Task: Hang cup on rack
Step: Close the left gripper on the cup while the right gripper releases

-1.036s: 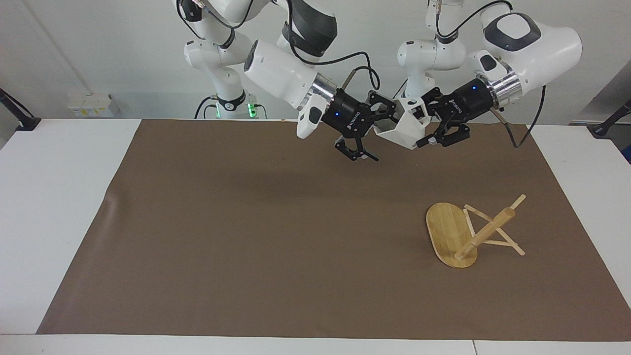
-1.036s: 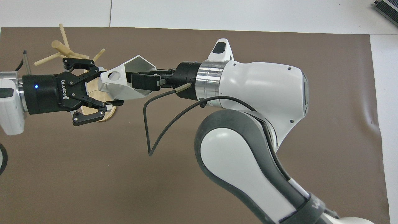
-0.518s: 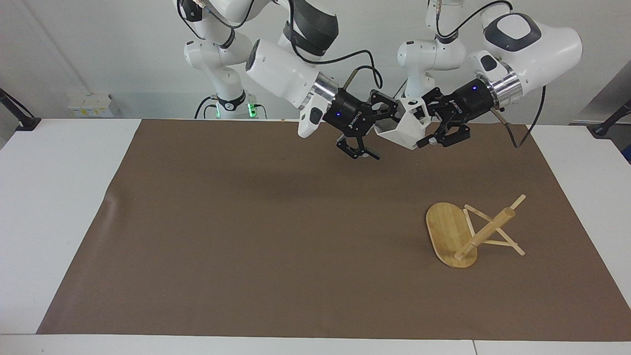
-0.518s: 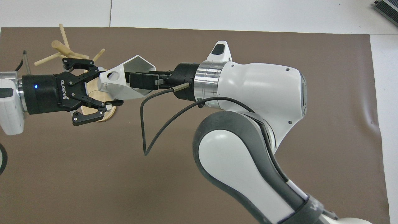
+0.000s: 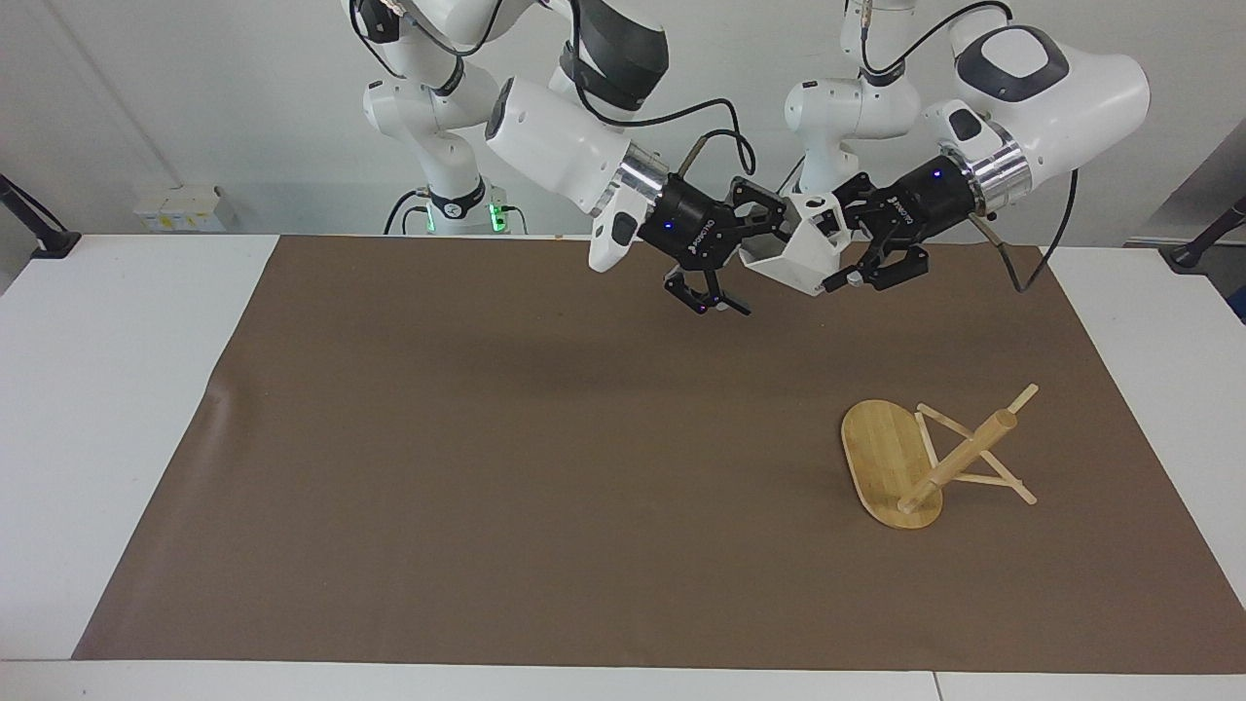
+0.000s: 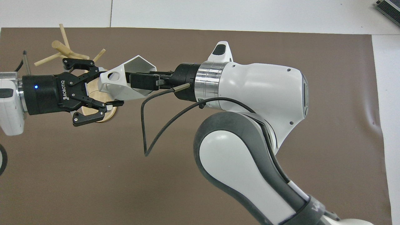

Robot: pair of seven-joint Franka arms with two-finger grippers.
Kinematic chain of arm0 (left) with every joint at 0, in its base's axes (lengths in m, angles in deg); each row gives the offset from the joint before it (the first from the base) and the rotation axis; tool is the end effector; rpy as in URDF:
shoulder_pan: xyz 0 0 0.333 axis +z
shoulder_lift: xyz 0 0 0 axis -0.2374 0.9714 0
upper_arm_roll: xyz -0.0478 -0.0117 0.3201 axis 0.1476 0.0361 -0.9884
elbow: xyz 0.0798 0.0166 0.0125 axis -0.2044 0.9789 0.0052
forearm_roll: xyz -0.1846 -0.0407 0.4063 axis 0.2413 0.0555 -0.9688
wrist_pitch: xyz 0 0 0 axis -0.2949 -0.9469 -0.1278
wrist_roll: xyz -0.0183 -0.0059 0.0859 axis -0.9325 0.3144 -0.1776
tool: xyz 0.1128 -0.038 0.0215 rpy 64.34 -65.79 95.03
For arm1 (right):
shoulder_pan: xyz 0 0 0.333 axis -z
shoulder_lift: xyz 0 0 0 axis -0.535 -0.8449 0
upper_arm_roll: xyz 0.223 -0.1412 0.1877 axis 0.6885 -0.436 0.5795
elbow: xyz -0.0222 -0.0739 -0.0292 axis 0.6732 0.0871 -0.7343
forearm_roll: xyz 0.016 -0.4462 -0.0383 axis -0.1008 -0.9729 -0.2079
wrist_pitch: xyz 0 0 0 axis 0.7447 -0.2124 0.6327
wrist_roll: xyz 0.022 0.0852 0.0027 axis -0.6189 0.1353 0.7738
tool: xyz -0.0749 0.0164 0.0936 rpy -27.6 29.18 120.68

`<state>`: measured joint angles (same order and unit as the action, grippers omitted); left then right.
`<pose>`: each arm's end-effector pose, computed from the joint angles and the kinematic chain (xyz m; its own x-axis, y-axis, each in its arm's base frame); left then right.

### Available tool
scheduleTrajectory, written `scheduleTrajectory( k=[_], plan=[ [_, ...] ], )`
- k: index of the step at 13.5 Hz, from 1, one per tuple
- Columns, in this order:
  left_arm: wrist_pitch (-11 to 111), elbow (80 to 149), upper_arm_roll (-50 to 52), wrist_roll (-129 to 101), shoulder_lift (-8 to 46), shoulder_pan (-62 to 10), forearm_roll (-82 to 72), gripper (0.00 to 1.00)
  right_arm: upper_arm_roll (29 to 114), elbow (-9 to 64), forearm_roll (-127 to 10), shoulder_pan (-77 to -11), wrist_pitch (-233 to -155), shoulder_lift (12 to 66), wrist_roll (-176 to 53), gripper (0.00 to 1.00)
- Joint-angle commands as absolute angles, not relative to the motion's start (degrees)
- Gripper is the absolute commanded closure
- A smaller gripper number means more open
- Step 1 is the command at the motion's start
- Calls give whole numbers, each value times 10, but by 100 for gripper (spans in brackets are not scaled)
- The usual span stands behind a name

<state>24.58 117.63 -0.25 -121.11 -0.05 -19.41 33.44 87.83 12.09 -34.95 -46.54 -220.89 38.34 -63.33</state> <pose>0.5820 -0.1467 0.5814 0.1177 -0.4818 0.8683 -0.9783 -0.2063 0.0182 0.6210 0.4328 0.5660 0.9160 -0.0495 0.3980 0.3144 -0.5274 -0.7893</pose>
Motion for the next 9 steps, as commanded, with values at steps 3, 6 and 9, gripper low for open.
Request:
scheduleTrajectory(
  k=[3, 6, 9],
  plan=[
    [242, 1182, -6, -1201, -11, -197, 345, 100, 881, 125, -357, -469, -2217, 385, -616, 0],
    [242, 1182, -5, -1201, -11, -197, 345, 100, 882, 128, -357, -468, -2217, 386, -617, 0],
    [242, 1182, -5, -1201, -11, -197, 345, 100, 882, 133, -357, -467, -2214, 390, -617, 0]
  ],
)
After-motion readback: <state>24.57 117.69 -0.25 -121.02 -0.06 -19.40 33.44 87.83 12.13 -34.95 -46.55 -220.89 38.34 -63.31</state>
